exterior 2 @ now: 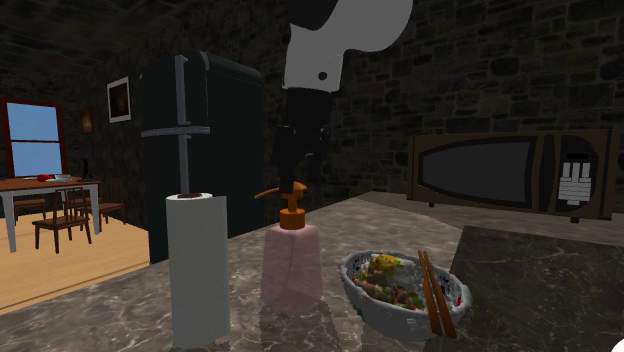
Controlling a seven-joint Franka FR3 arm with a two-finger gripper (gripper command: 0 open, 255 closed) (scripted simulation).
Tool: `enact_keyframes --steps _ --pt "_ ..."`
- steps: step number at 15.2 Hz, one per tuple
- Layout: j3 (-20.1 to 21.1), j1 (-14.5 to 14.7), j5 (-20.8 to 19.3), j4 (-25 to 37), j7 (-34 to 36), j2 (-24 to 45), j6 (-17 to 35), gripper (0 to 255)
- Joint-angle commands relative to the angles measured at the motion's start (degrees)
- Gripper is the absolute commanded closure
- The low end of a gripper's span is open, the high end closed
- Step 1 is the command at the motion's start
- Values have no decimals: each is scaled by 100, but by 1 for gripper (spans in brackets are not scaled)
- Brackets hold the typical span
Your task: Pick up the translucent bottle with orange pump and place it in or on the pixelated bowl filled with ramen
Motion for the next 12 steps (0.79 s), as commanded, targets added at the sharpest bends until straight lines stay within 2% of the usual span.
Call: enact_keyframes --steps 1,4,12 --pt "-11 -4 -9 -133 -3 3 145 0" --pt "-29 -8 -18 -392 -1 21 422 0" --pt "-29 -8 -18 -392 -1 20 422 0"
